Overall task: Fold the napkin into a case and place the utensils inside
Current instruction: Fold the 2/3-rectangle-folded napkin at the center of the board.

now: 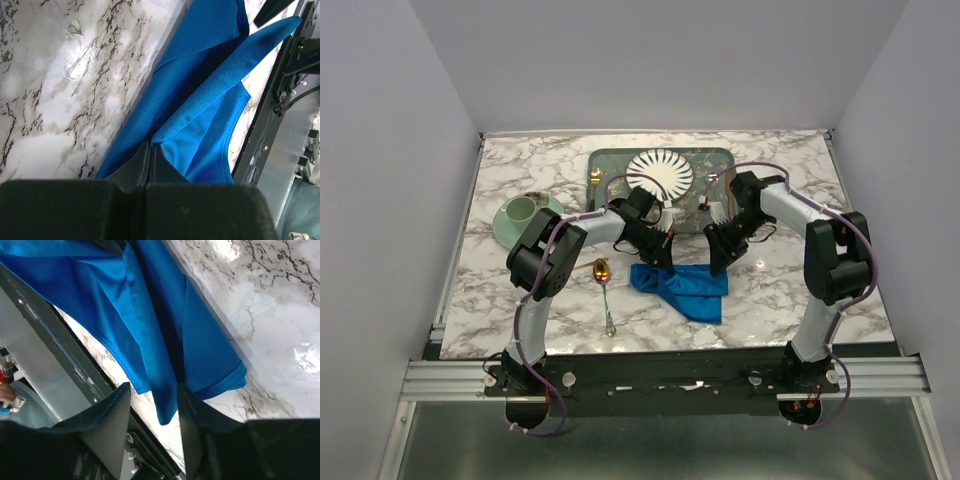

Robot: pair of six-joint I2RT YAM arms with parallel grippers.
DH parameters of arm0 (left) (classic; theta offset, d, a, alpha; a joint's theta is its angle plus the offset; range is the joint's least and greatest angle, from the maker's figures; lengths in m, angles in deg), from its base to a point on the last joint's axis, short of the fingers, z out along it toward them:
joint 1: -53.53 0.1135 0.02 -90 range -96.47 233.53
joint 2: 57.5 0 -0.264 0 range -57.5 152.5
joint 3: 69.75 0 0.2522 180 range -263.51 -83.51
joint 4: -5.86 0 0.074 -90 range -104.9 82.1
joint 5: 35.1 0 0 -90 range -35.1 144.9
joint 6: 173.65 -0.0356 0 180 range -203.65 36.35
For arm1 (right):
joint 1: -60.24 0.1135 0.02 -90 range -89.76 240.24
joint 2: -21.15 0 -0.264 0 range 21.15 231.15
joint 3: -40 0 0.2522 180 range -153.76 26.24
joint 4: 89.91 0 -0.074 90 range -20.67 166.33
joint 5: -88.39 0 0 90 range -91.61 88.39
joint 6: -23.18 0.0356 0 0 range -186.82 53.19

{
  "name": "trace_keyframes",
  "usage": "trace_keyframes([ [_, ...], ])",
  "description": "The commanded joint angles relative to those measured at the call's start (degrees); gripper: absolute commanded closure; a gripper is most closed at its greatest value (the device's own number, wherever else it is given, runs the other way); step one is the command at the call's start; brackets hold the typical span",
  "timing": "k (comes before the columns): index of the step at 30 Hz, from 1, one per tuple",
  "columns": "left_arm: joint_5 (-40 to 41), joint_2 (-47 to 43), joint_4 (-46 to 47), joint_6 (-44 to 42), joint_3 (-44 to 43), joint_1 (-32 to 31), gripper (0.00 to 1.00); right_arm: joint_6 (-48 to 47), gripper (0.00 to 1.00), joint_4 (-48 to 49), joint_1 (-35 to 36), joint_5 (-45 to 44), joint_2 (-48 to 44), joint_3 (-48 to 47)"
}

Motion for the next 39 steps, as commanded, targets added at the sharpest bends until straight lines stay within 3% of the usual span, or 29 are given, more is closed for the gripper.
trace_keyframes([
  [1, -1.2, 0.7, 0.0, -0.8, -0.2, 0.3, 1.00, -2.8, 0.55, 0.7, 0.2, -0.7, 1.7, 1.4],
  [4, -2.0, 0.6, 0.5, -0.6, -0.1, 0.2, 1.00, -3.5, 0.71, 0.9, 0.2, -0.9, 2.2, 1.7],
  [5, -2.1, 0.4, 0.7, -0.5, -0.1, 0.3, 1.00, -3.6, 0.79, 0.8, 0.2, -0.9, 2.4, 1.7],
  [6, -2.3, 0.3, 0.9, -0.5, 0.0, 0.3, 1.00, -3.7, 0.97, 0.9, 0.2, -1.0, 2.7, 1.6],
  [7, -3.0, -0.6, 2.3, -0.5, 0.7, 0.3, 0.97, -3.3, 0.99, 1.0, 0.2, -1.0, 2.9, 1.5],
  [8, -4.1, -1.4, 3.4, -0.5, 1.2, 0.3, 0.90, -3.0, 0.99, 1.3, 0.2, -1.1, 2.8, 1.5],
  [9, -4.6, -2.5, 4.6, -0.3, 1.9, 0.5, 0.75, -2.8, 0.99, 1.5, 0.2, -1.2, 2.9, 1.6],
  [13, -5.4, -9.7, 8.4, -0.4, 5.0, 0.5, 0.57, -0.4, 0.99, 2.8, 0.3, -1.2, 4.0, 1.8],
  [16, -3.7, -13.9, 6.0, -2.8, 5.8, 0.7, 0.51, 1.3, 0.99, 3.5, 0.2, -1.4, 5.1, 1.4],
  [21, 0.1, -18.5, -3.4, -12.1, 5.6, 1.5, 0.48, 3.2, 0.99, 4.1, 0.2, -1.2, 5.1, 0.6],
  [22, 1.2, -19.5, -7.6, -17.2, 5.4, 1.5, 0.47, 4.0, 0.99, 4.6, 0.3, -1.2, 5.1, 0.4],
  [28, 5.1, -23.1, -19.2, -28.7, 5.7, 1.5, 0.32, 5.1, 0.99, 4.8, 0.1, -0.8, 5.1, -0.5],
  [33, 9.2, -24.2, -21.0, -31.3, 6.6, 1.4, 0.32, 6.2, 0.99, 5.2, 0.1, -1.5, 6.2, -1.4],
  [39, 15.1, -22.8, -22.5, -33.8, 7.2, 1.2, 0.43, 8.3, 0.99, 6.1, 0.1, -3.5, 8.0, -2.3],
])
